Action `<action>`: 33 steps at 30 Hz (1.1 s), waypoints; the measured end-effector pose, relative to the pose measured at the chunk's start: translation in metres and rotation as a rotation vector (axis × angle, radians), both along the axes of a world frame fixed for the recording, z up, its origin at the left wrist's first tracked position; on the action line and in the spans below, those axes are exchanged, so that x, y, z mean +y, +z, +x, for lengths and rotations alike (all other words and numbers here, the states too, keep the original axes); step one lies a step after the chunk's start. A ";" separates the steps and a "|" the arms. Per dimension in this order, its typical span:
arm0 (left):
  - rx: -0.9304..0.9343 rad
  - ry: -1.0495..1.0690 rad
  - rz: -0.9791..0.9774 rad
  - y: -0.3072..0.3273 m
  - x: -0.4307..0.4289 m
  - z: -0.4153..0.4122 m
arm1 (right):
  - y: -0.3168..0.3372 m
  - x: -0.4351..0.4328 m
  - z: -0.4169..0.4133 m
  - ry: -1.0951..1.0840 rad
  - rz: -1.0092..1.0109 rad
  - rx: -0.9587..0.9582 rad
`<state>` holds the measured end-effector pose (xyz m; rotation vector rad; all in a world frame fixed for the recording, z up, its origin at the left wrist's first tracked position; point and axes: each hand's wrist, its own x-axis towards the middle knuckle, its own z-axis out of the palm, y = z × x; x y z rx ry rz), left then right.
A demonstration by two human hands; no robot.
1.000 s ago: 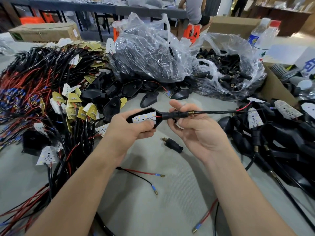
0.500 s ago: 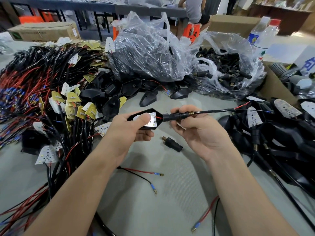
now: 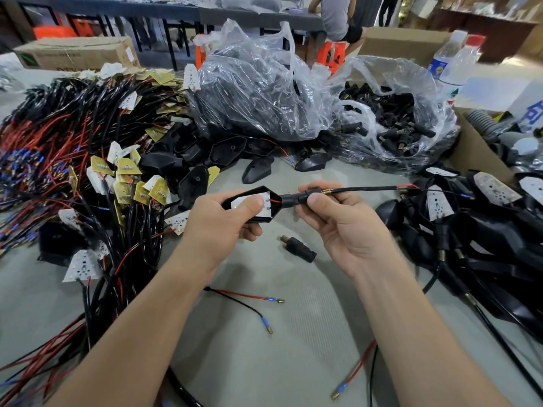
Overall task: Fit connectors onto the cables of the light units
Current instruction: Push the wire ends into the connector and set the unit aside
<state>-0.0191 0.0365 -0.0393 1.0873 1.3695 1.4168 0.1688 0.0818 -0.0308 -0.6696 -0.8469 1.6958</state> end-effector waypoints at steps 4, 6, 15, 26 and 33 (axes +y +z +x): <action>0.041 0.020 -0.005 0.000 0.000 0.000 | -0.001 -0.002 -0.002 -0.031 -0.001 -0.085; 0.005 -0.001 -0.026 0.001 -0.002 0.002 | -0.001 -0.005 -0.006 -0.035 0.017 -0.186; -0.203 -0.080 -0.127 0.010 -0.003 0.008 | 0.006 -0.014 -0.017 -0.114 0.066 -0.236; -0.576 -0.264 -0.064 0.018 -0.005 -0.005 | 0.040 -0.020 -0.006 -0.173 0.367 -0.448; -0.564 -0.112 -0.101 0.023 -0.003 0.001 | 0.089 -0.052 0.020 -0.124 0.599 -1.108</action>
